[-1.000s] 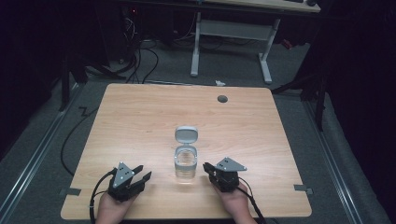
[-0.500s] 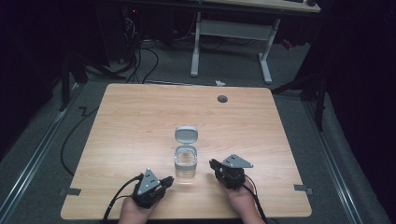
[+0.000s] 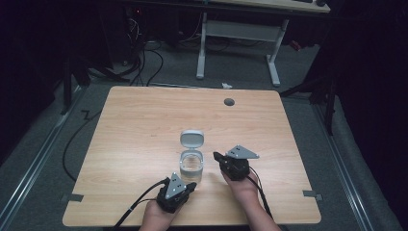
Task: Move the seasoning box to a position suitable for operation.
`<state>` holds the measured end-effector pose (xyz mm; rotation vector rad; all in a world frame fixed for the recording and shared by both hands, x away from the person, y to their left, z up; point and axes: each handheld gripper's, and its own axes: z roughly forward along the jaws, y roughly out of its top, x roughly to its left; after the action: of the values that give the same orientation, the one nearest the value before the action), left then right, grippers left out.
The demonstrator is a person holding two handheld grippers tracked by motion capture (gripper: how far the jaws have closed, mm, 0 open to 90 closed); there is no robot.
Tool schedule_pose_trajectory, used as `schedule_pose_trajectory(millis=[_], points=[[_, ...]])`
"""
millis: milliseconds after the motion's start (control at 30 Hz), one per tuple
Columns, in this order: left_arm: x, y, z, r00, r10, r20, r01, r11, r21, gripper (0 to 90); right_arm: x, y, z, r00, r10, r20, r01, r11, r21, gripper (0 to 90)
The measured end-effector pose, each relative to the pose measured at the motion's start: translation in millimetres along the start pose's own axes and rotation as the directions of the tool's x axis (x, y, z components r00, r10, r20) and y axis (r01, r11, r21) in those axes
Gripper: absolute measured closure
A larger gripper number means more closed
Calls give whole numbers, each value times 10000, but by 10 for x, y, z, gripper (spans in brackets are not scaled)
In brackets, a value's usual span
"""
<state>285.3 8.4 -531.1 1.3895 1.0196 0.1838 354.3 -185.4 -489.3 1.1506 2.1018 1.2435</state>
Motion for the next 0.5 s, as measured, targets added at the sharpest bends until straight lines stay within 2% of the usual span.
schedule_pose_trajectory(millis=[200, 367, 500], points=[[11, -12, 30, 10000, -66, 59, 67, 9998, -161, 900, -19, 201, 86, 9999, -43, 160, 49, 9991, -411, 900], [39, 15, 19, 9991, -432, -20, 431, 9981, -436, 900, -26, 353, 162, 9996, -103, 245, 117, 9982, -588, 900], [42, 15, 22, 9992, -404, -77, 400, 9982, -455, 900, -6, 475, 211, 9997, -75, 238, 92, 9974, -721, 900]])
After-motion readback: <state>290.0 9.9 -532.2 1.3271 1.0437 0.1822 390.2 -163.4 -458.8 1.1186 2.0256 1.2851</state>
